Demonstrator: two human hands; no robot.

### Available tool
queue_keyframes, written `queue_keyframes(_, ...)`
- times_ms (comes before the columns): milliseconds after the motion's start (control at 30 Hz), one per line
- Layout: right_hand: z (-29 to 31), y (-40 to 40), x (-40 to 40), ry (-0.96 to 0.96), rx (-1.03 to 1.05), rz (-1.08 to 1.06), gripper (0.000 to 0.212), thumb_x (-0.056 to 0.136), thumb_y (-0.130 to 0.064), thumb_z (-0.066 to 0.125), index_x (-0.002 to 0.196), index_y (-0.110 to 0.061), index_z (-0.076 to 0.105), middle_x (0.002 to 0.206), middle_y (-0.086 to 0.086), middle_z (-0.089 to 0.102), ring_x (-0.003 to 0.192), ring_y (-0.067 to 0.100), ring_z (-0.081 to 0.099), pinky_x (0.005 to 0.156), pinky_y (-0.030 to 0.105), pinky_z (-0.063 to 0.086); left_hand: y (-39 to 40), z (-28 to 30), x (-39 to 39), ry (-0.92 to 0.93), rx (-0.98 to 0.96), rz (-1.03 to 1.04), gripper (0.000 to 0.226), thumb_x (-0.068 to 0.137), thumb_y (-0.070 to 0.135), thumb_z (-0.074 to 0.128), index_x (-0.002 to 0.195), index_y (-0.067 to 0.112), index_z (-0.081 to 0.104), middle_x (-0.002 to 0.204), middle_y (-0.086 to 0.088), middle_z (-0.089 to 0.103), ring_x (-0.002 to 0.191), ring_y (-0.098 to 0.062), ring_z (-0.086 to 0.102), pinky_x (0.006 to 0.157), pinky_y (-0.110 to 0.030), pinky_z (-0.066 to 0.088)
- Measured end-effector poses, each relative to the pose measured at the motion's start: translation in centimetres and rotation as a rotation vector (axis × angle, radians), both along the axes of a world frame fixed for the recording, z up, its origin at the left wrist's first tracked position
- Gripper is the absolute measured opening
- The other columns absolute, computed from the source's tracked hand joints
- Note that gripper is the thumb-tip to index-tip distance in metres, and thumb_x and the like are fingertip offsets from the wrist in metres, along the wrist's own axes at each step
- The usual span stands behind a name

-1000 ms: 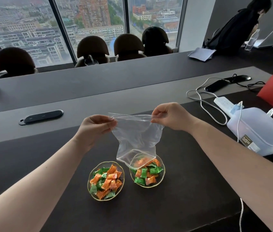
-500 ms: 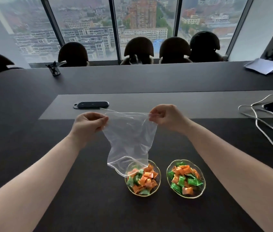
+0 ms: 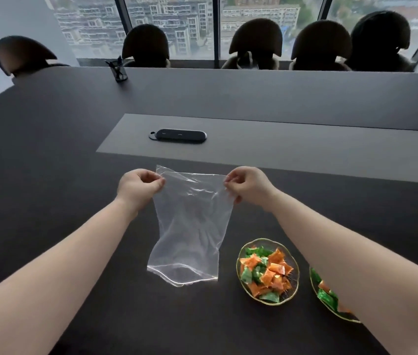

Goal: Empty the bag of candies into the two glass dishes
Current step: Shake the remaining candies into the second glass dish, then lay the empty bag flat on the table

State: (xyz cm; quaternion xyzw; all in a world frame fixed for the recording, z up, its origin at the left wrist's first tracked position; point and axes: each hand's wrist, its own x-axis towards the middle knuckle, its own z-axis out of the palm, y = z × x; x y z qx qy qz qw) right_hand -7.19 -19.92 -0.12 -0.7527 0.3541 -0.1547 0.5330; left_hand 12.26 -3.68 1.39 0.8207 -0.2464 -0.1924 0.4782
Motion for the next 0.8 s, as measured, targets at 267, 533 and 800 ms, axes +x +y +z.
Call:
queue_keyframes(267, -5.8, -2.7, 3.1, 0.086, -0.075, -0.059, 0.038, 0.081, -0.011, 0.067, 0.118, -0.015, 0.059, 0.108, 0.003, 0.059, 0.094, 0.019, 0.060, 0.087, 0.028, 0.049, -2.4, -4.8, 1.2, 0.119, 0.152, -0.082, 0.070, 0.082, 0.020, 0.066, 0.143, 0.015, 0.033, 0.141, -0.009, 0.048, 0.124, -0.022, 0.050, 0.100, -0.028, 0.039)
queue_keyframes(533, -7.9, -4.6, 3.1, 0.177, -0.153, 0.015, 0.037, 0.084, -0.016, 0.064, 0.121, -0.014, 0.059, 0.128, 0.005, 0.058, 0.118, 0.020, 0.053, 0.094, 0.023, 0.037, -3.5, -6.5, 1.8, 0.058, 0.296, -0.149, 0.057, 0.084, 0.019, 0.063, 0.138, 0.013, 0.044, 0.143, -0.009, 0.049, 0.130, -0.020, 0.047, 0.106, -0.029, 0.036)
queue_keyframes(800, -7.9, -5.5, -1.3, 0.182, -0.153, -0.040, 0.026, 0.084, -0.018, 0.065, 0.110, -0.013, 0.064, 0.114, 0.006, 0.068, 0.108, 0.020, 0.061, 0.099, 0.033, 0.045, -5.0, -6.4, -1.4, 0.063, 0.292, -0.279, 0.034, 0.084, 0.012, 0.063, 0.117, 0.004, 0.061, 0.119, -0.013, 0.067, 0.097, -0.015, 0.060, 0.090, -0.022, 0.042)
